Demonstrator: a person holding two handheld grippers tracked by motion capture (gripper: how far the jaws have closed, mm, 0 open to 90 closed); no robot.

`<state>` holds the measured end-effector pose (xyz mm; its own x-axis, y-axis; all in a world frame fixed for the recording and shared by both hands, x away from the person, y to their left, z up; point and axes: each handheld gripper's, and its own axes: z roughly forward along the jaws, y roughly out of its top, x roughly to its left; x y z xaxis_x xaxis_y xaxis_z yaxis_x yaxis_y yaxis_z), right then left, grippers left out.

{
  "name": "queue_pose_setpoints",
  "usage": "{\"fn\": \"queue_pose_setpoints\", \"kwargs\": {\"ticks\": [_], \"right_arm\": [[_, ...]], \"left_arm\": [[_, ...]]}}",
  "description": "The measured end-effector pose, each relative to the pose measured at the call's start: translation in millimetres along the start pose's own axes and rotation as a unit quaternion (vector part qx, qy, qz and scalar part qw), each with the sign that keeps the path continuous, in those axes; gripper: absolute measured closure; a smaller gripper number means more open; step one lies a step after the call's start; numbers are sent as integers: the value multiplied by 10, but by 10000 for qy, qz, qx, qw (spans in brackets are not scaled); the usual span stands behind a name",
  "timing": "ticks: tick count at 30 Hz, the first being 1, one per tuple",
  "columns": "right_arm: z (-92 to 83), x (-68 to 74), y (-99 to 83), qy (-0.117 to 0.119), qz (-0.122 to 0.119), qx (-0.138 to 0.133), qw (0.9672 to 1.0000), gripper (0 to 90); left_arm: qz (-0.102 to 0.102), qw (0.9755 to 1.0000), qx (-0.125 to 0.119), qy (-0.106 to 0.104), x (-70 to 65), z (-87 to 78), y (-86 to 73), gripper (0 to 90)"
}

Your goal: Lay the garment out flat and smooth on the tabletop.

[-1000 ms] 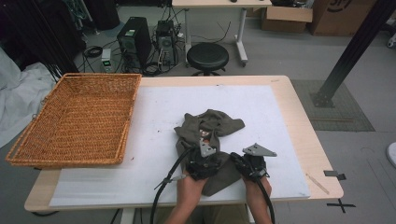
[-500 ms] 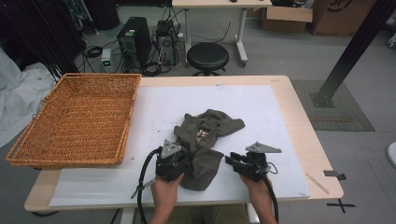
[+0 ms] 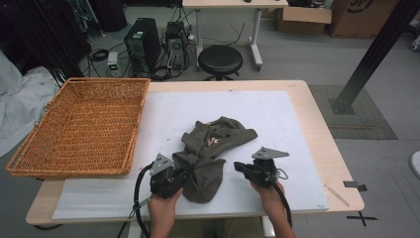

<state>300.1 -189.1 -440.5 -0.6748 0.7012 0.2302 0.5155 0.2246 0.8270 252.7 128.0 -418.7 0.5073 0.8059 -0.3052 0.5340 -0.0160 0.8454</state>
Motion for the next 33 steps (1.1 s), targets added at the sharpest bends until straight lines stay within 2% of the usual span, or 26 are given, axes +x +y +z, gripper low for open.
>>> {"fn": "queue_pose_setpoints", "kwargs": {"ticks": [1, 2, 3, 4, 5, 7, 9, 10, 11, 12, 13, 14, 15, 16, 17, 19, 22, 24, 26, 28, 30, 31, 32, 33], "right_arm": [[-30, -44, -12, 201, -66, -103, 9997, 751], [-30, -44, -12, 201, -66, -103, 9997, 751], [9, -55, 10, 330, -5, -130, 9994, 639], [155, 0, 92, 609, -25, -4, 9981, 522], [155, 0, 92, 609, -25, -4, 9981, 522], [342, 107, 183, 637, -366, 185, 9971, 489], [515, 162, 243, 717, -538, 386, 9952, 508], [615, 197, 264, 751, -764, 585, 9925, 803], [615, 197, 264, 751, -764, 585, 9925, 803], [613, 216, 260, 728, -892, 604, 9915, 875], [514, 213, 240, 608, -823, 448, 9937, 883], [514, 213, 240, 608, -823, 448, 9937, 883], [309, 172, 184, 378, -662, 219, 9968, 885], [309, 172, 184, 378, -662, 219, 9968, 885], [178, 141, 143, 256, -557, 108, 9981, 885], [-109, 84, 42, -119, -382, 56, 9992, 885], [-550, 18, -155, -777, -124, 88, 9969, 885], [-831, 4, -286, -1031, 145, 68, 9945, 885], [-1065, 72, -396, -1154, 308, 46, 9928, 883], [-1203, 198, -477, -1103, 327, 188, 9932, 879], [-1271, 296, -540, -1038, 376, 387, 9931, 868], [-1319, 310, -553, -1190, 440, 295, 9915, 843], [-1319, 310, -553, -1190, 440, 295, 9915, 843], [-1313, 273, -534, -1227, 504, 241, 9909, 808]], "left_arm": [[-21, 10000, -11, -41, 9, -11, -8, 849], [-29, 10000, -18, -53, 9, -17, -12, 849], [-3, 10000, -8, -41, 6, -20, -14, 851], [11, 10000, -1, -33, 2, -19, -14, 851], [21, 10000, -2, -20, -1, -19, -13, 851], [52, 10000, 18, 21, -2, -21, -7, 851], [83, 9999, 8, 87, 0, -33, -1, 853], [79, 9999, -8, 116, 5, -44, -1, 853], [69, 9999, -28, 148, 15, -60, -2, 853], [52, 9998, -48, 184, 30, -83, -4, 854], [11, 9998, -72, 204, 50, -109, -8, 854], [-23, 9997, -91, 236, 73, -140, -13, 854], [-55, 9996, -102, 262, 96, -173, -19, 854], [-89, 9995, -117, 293, 116, -206, -27, 854], [-120, 9994, -126, 315, 134, -240, -37, 854], [-137, 9993, -105, 322, 154, -303, -61, 853], [-105, 9996, -34, 265, 144, -395, -105, 854], [-77, 9999, 1, 113, 112, -467, -144, 853], [-105, 9998, 87, -123, 66, -534, -195, 850], [-325, 9985, 94, -433, 53, -618, -225, 811], [-467, 9982, -9, -379, 52, -716, -230, 668], [-532, 9980, -69, -336, 65, -757, -223, 588], [-592, 9979, -143, -231, 81, -792, -214, 588], [-539, 9984, -173, -92, 93, -810, -199, 570]]}}
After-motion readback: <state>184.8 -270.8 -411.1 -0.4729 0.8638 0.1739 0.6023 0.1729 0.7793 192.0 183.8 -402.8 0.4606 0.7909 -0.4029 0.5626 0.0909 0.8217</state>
